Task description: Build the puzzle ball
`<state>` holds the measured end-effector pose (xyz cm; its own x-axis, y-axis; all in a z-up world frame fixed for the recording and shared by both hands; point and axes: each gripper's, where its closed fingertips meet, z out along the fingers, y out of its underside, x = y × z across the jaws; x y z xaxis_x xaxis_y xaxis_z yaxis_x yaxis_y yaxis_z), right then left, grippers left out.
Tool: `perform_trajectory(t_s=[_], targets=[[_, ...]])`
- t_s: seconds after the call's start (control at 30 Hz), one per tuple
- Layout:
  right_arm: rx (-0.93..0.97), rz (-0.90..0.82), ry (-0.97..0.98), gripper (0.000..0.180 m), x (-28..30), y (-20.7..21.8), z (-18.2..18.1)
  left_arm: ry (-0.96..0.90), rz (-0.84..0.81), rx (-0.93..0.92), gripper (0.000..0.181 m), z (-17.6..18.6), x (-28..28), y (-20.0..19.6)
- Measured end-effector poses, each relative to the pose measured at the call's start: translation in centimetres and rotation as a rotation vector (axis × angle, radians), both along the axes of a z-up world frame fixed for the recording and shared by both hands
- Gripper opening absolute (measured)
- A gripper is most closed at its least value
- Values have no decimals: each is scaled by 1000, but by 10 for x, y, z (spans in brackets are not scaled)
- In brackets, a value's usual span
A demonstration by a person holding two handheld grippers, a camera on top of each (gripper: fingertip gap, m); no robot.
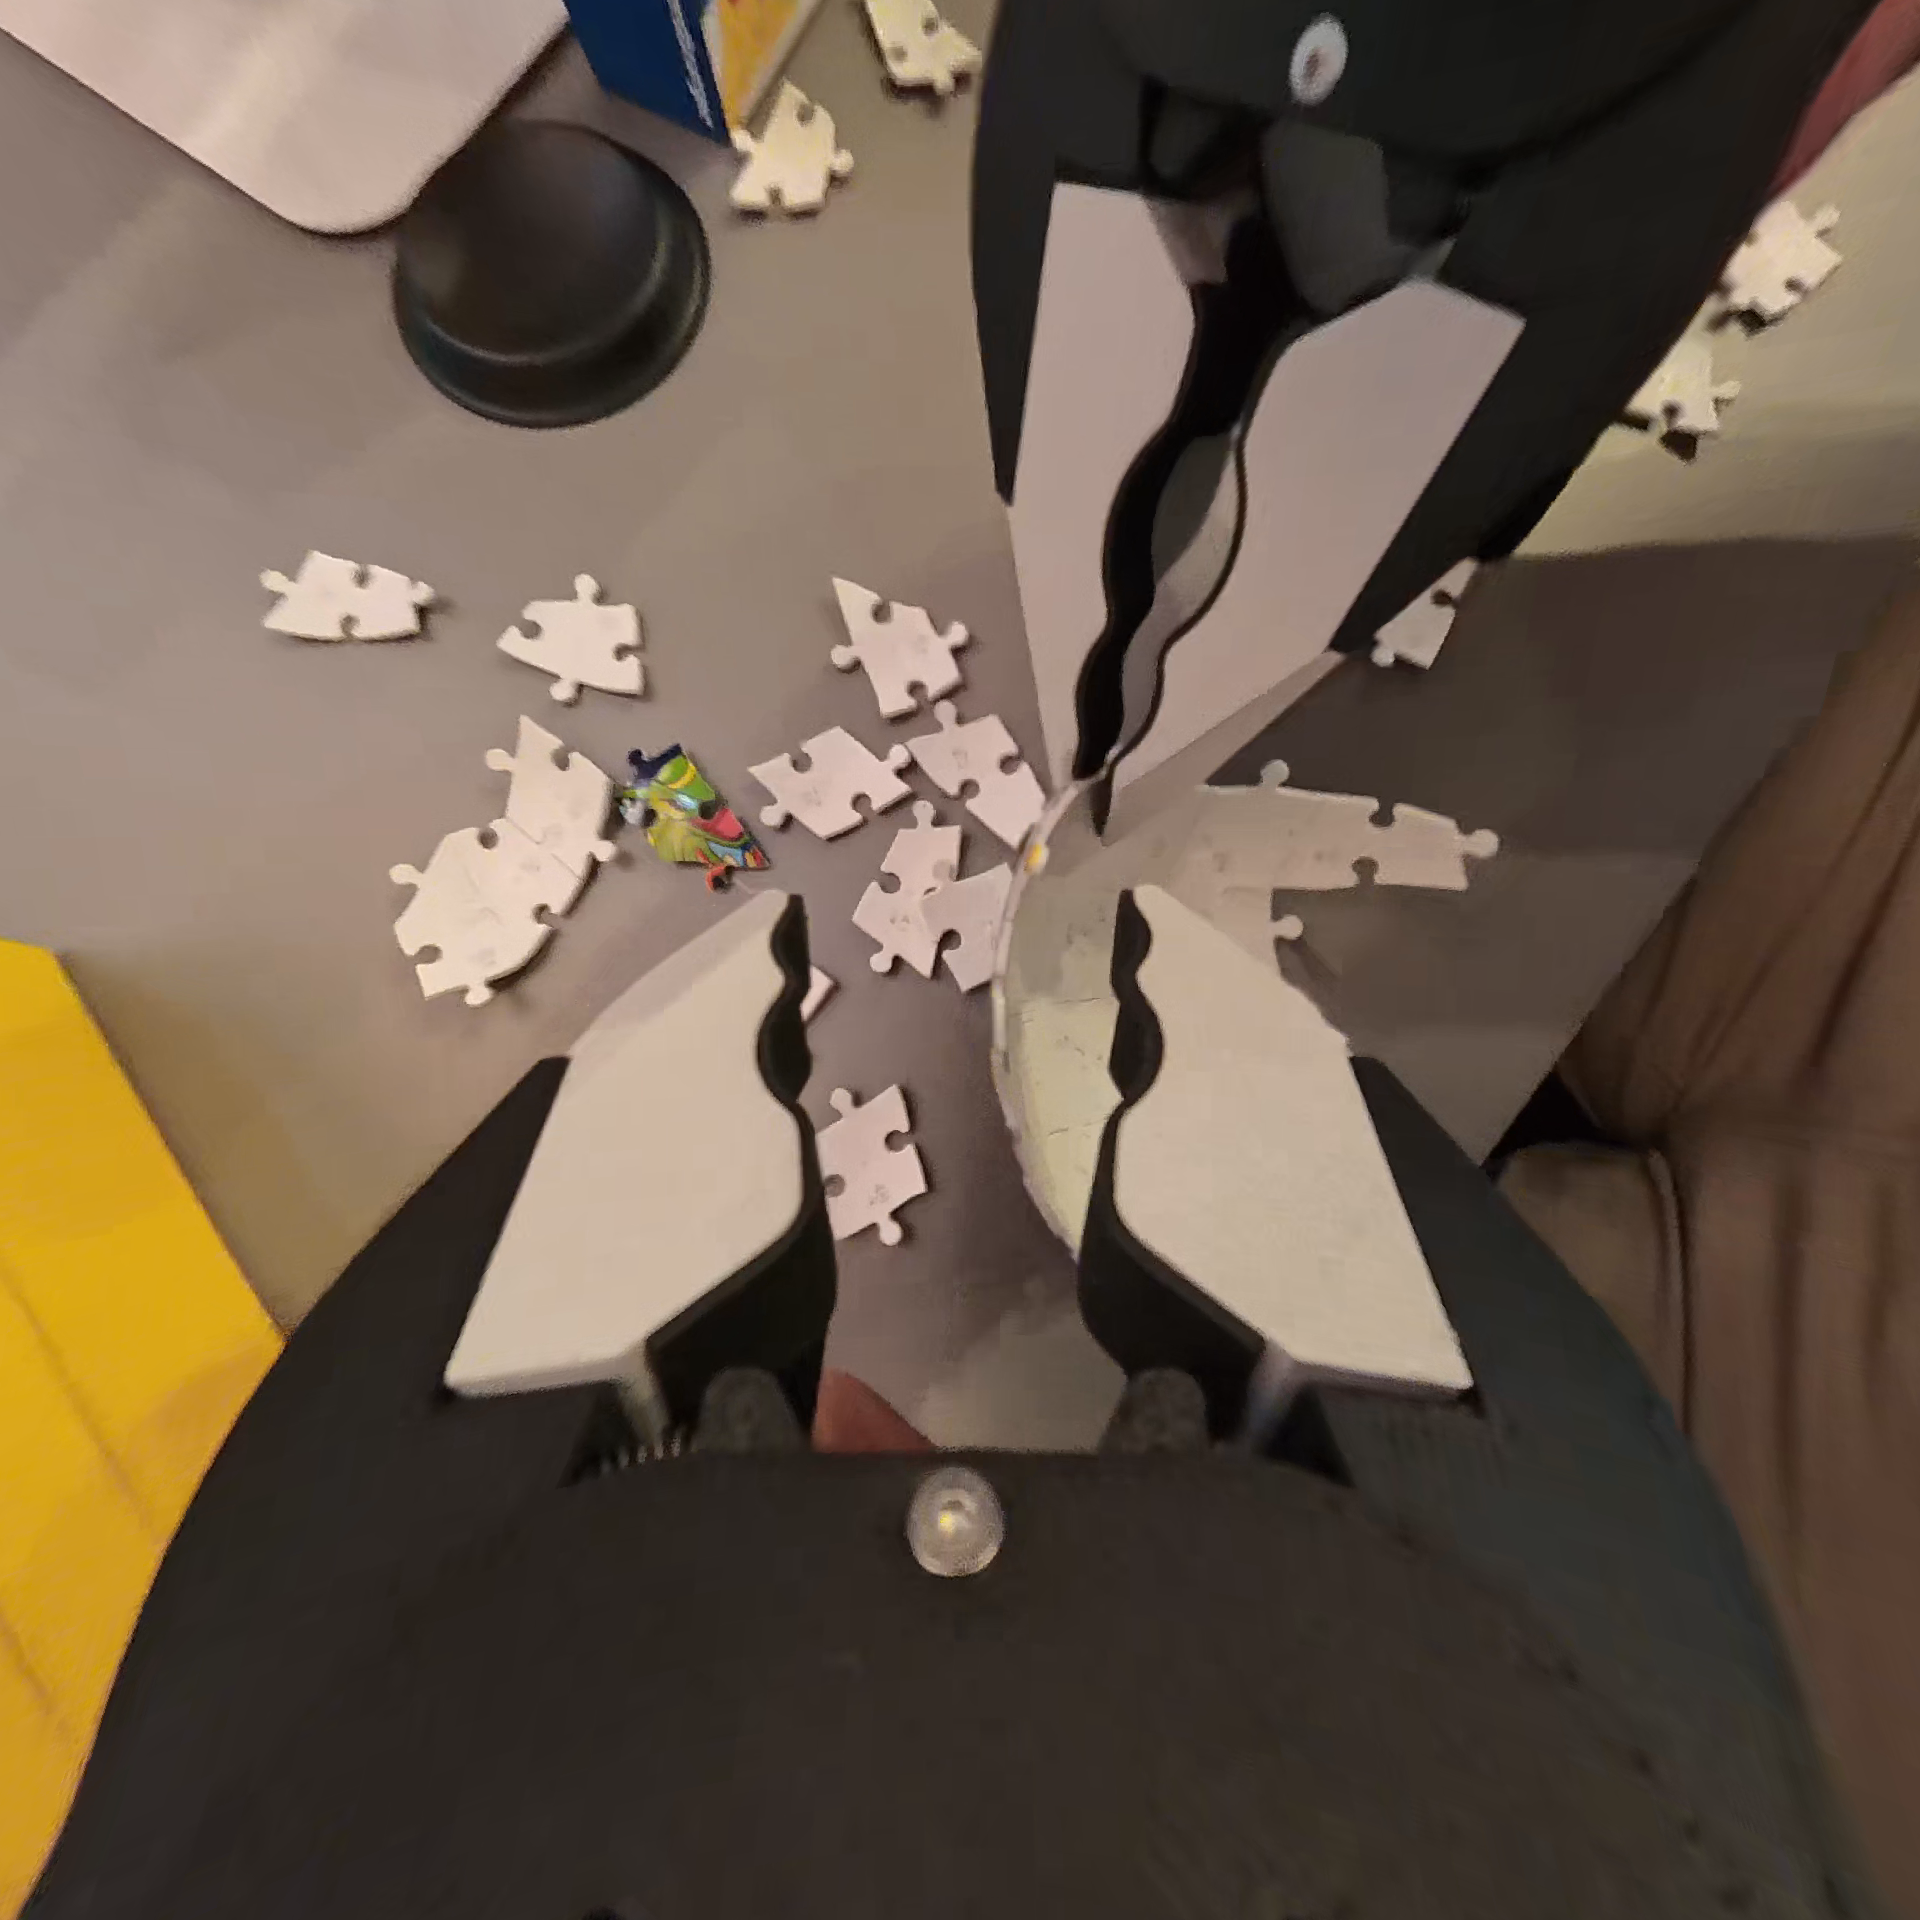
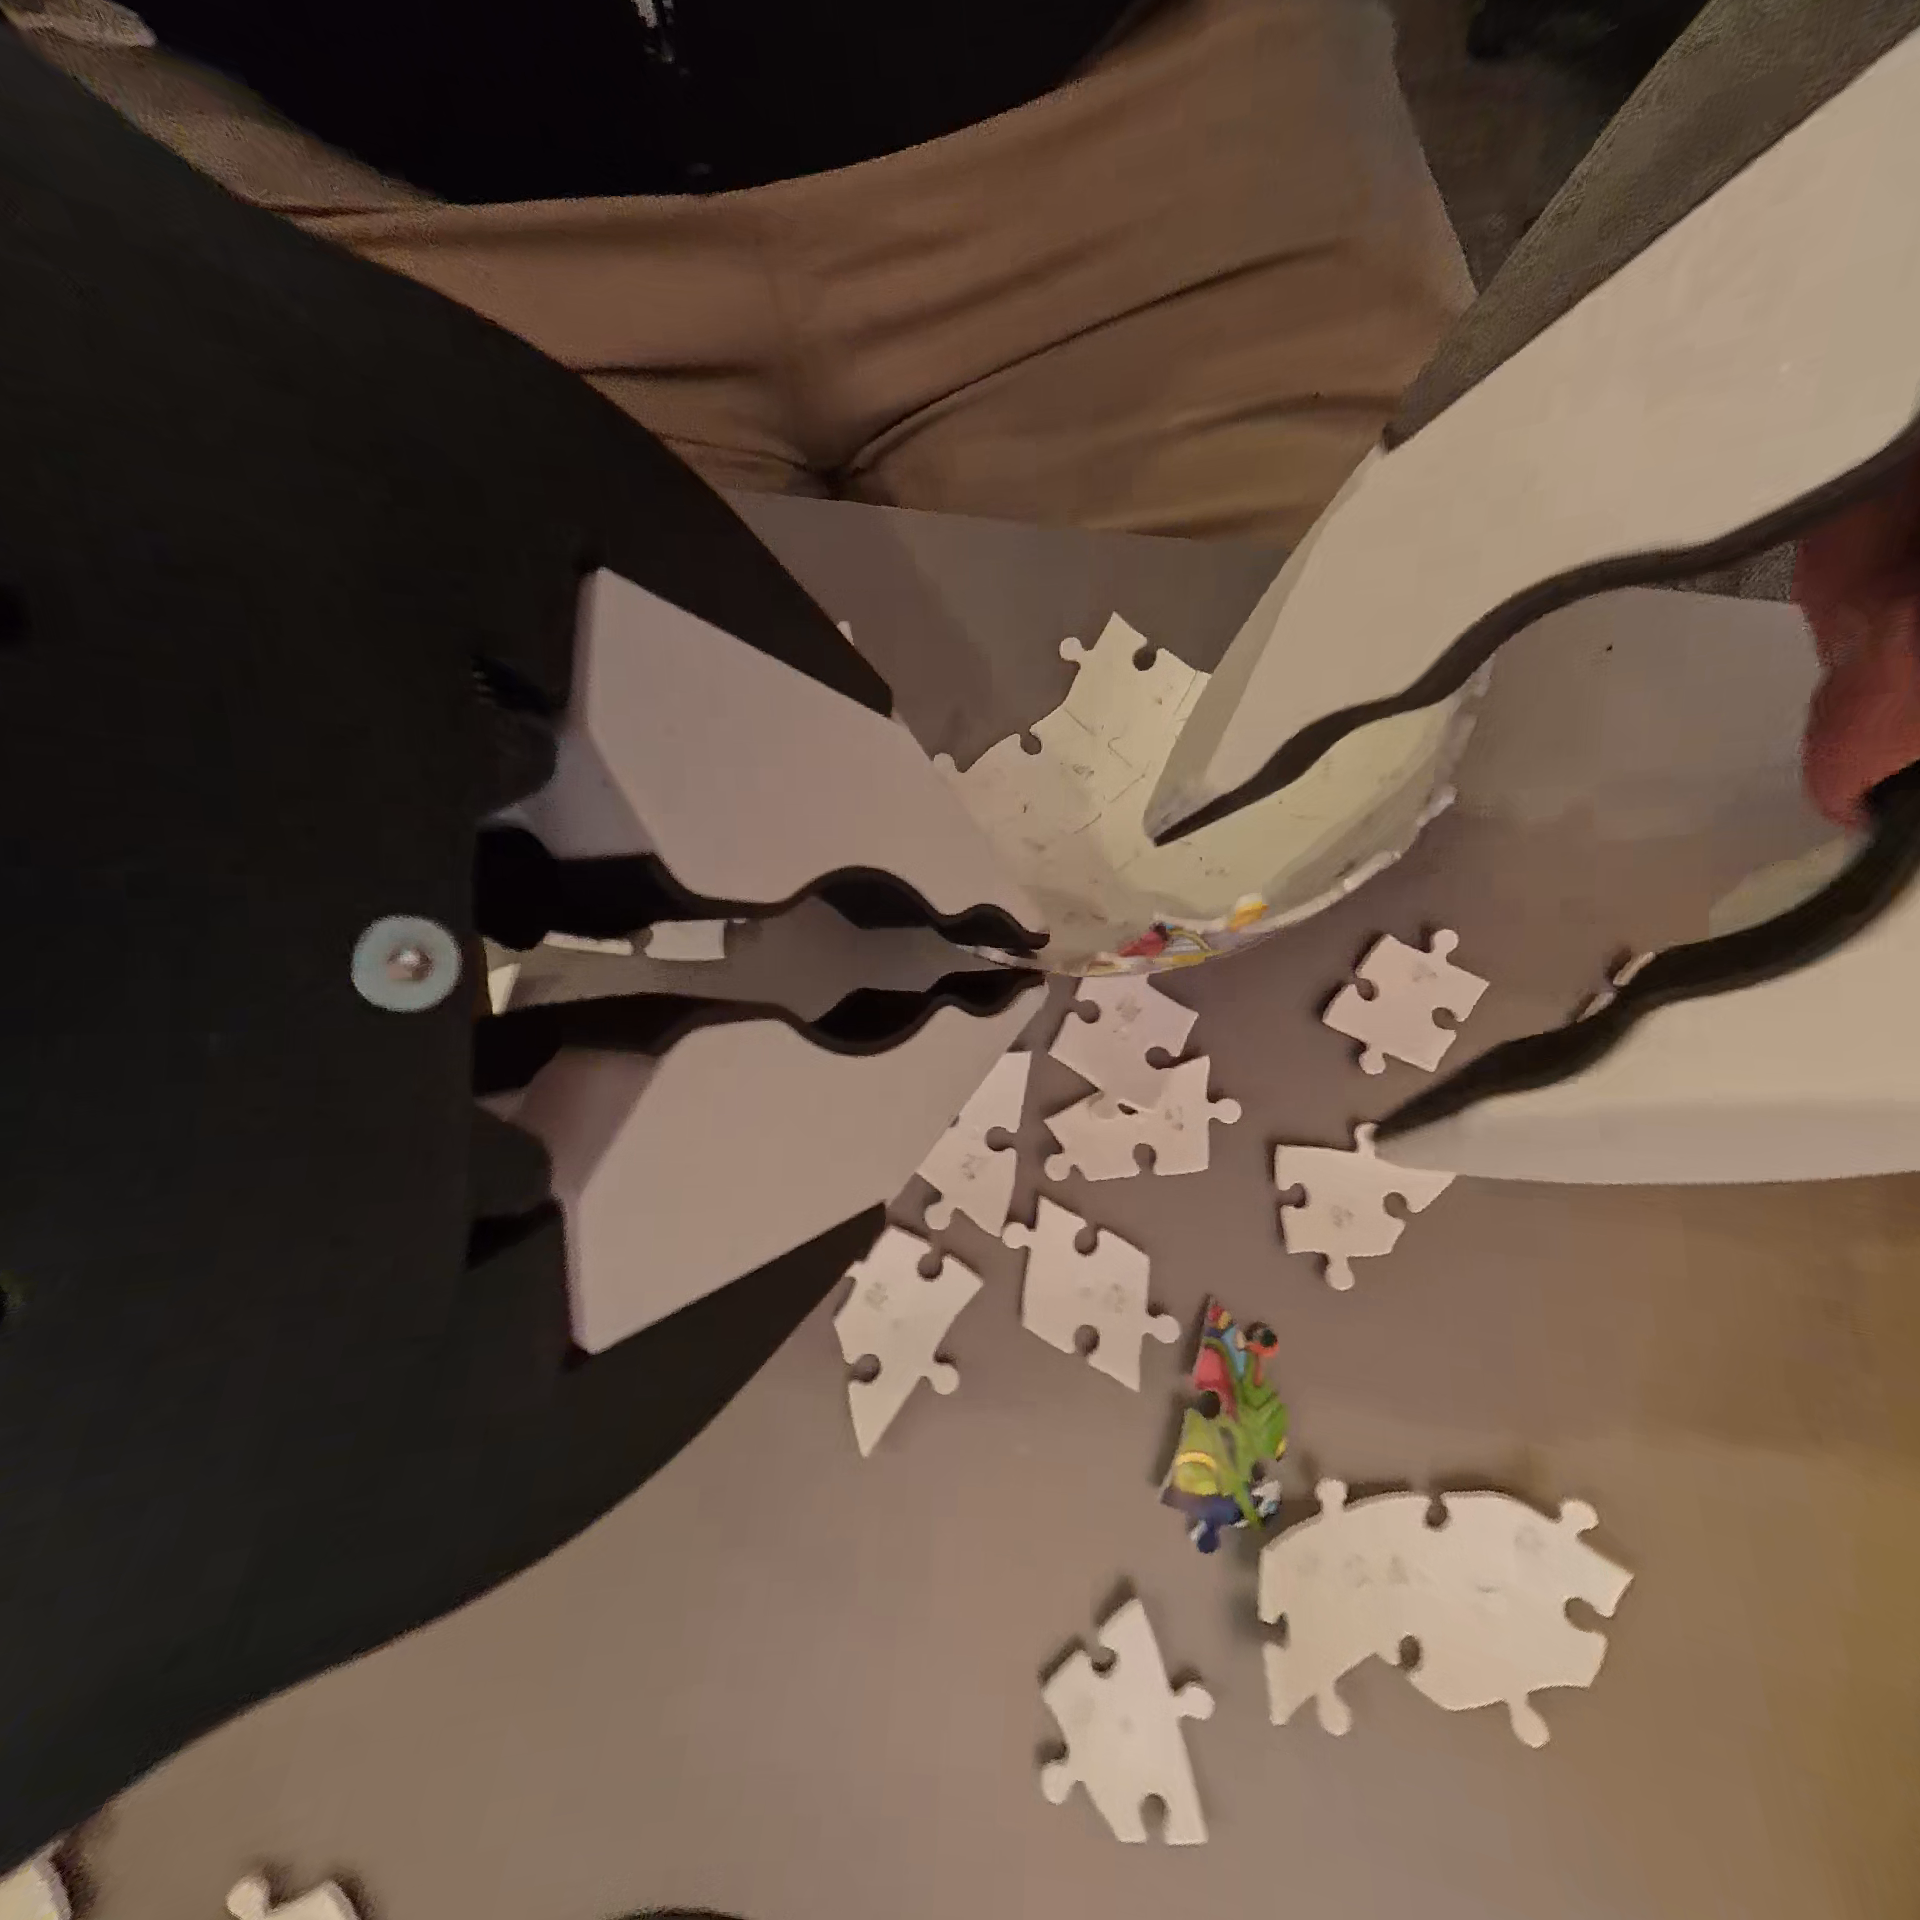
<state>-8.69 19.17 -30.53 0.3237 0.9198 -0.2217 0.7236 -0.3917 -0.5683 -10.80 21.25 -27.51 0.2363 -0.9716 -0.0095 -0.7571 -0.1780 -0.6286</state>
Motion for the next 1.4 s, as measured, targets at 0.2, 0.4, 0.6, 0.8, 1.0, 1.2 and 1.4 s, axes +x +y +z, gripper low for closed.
perform_trajectory(t_s=[0.2, 0.4, 0.6, 0.8, 1.0, 1.2, 1.4], targets=[[9, 51, -5, 2, -7, 3, 2, 75, -29, -44, 33, -22, -2, -7], [20, 32, 10, 4, -11, 6, 5, 75, 29, -34, 10, -29, -4, -7], [35, -56, 65, 18, -5, 10, 20, 11, 134, -12, 8, -27, -8, -3], [46, -231, 190, 18, 34, 8, 49, -141, 274, 19, 4, -11, -13, 4], [-12, -443, 294, 25, 71, -3, 51, -236, 382, -20, 3, -13, -17, 1], [-138, -490, 352, 34, 57, -25, 26, -392, 506, -125, 3, -7, -16, 3], [-150, -617, 447, 35, 36, -13, 20, -560, 653, -194, 3, 7, -14, 5]])
